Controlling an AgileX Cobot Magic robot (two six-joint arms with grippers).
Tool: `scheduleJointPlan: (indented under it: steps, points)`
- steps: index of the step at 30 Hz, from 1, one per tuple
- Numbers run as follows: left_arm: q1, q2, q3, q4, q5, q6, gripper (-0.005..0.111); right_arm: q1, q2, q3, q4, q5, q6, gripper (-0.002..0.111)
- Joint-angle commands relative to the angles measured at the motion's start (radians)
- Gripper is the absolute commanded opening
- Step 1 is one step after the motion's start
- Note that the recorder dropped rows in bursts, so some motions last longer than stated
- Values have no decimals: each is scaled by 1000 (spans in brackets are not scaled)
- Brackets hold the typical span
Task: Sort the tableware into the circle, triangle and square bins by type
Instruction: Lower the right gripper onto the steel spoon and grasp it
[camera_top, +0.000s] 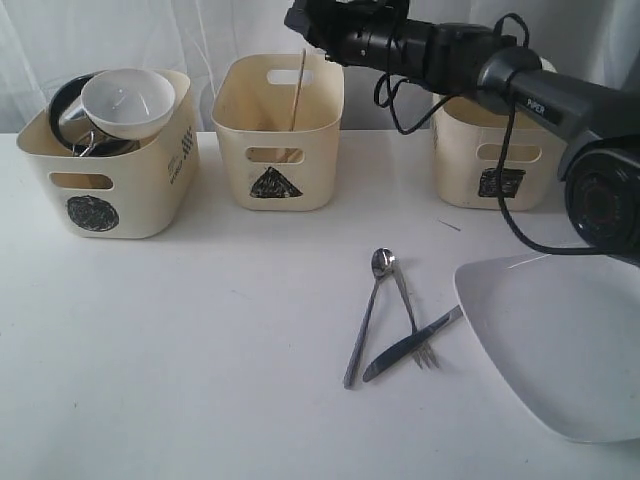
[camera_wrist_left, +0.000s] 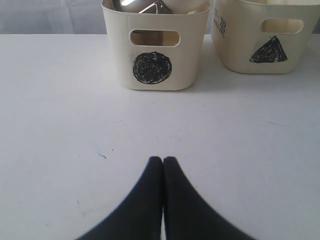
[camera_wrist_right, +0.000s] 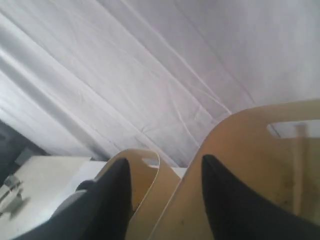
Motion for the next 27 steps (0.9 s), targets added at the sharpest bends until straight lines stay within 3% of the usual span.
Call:
scheduleJointPlan:
  steps: [1,9,17,21,27]
  points:
    - [1,-4,3,-2,-2,-4,0,-12,-79,-4,-366,49,235,44]
    - [1,-4,3,-2,-2,-4,0,-10,-324,291,-1016,286,579,44]
    - [1,-4,3,-2,-2,-4,0,115,-568,696,-1540,283,1130,44]
    - [1,-4,3,-2,-2,-4,0,196,-589,780,-1631,263,1364,44]
    - [1,-4,3,-2,-2,-4,0,265,-561,837,-1654,206,1519,44]
